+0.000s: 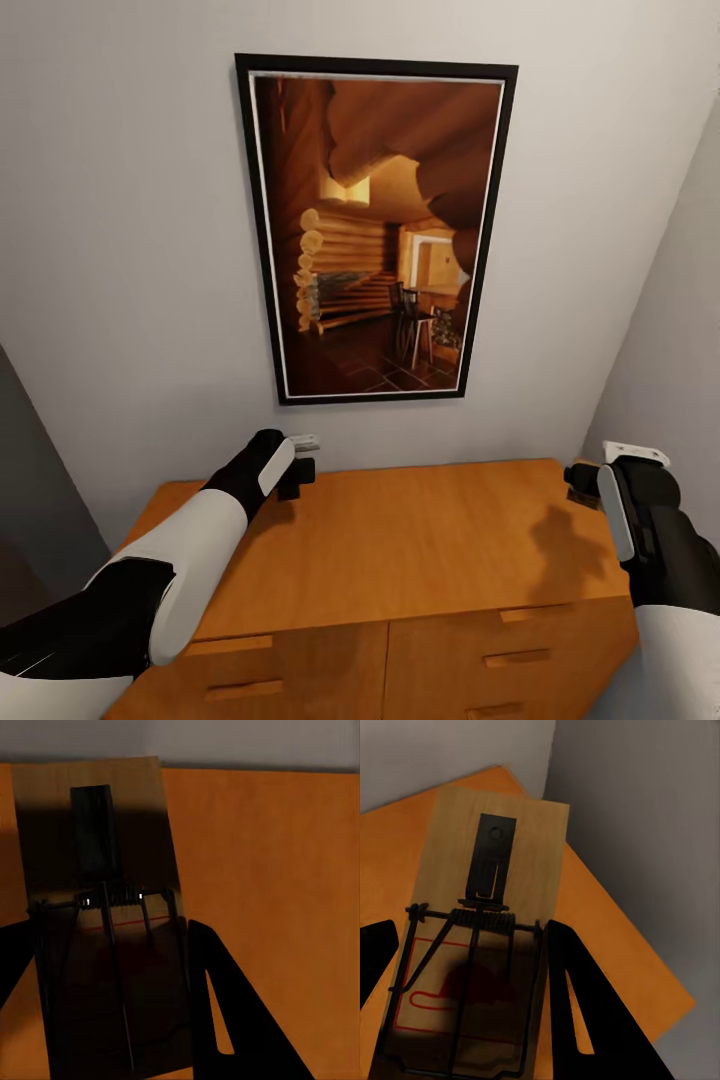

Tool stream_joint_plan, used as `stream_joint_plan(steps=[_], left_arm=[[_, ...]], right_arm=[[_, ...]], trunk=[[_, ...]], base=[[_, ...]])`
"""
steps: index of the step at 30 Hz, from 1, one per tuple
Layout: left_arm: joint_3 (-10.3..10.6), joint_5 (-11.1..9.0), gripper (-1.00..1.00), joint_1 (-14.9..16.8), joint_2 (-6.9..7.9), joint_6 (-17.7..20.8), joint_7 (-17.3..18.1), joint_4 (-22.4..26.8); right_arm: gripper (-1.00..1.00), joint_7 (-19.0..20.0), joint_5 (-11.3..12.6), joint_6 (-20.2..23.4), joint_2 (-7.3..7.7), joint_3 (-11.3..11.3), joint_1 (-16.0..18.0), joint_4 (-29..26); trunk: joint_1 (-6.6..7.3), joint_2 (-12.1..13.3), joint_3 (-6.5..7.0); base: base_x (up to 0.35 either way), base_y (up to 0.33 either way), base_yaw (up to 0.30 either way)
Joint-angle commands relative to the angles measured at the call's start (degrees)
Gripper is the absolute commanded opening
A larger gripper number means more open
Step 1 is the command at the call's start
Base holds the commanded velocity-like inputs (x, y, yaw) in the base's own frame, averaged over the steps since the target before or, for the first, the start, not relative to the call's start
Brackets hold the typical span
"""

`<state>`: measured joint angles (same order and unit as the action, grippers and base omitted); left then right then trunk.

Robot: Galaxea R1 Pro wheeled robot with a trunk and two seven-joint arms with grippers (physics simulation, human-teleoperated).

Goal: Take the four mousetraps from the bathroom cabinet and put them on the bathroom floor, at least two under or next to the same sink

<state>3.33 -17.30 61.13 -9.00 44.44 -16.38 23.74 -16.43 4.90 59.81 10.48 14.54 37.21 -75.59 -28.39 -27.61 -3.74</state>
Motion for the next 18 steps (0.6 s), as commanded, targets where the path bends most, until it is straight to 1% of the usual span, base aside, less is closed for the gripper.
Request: stream_joint_plan(steps=[1, 3, 6, 18], left_arm=[[0.35, -0.54, -1.00, 0.04, 0.03, 0.19, -0.32, 0.08], [0.35, -0.54, -1.00, 0.04, 0.03, 0.19, -0.32, 0.08], [0.36, -0.46, -1.00, 0.04, 0.03, 0.25, -0.32, 0.08], [0.36, -0.62, -1.00, 0.04, 0.12, 0.34, -0.32, -0.46]], right_arm=[[-1.00, -0.54, 0.51, 0.19, -0.04, -0.51, 0.06, -0.05], [-1.00, -0.54, 0.54, 0.19, -0.13, -0.83, 0.06, -0.02], [-1.00, -0.54, 0.55, 0.19, -0.25, -1.03, 0.06, -0.01], [-1.00, -0.54, 0.49, 0.19, -0.37, -1.17, 0.06, -0.09]], trunk=[[-0.03, -0.12, -0.13], [-0.03, -0.12, -0.13], [-0.03, -0.12, -0.13], [-0.03, -0.12, -0.13]], base=[[-0.015, 0.000, 0.000], [-0.051, 0.000, 0.000], [-0.208, 0.000, 0.000], [-0.336, 0.000, 0.000]])
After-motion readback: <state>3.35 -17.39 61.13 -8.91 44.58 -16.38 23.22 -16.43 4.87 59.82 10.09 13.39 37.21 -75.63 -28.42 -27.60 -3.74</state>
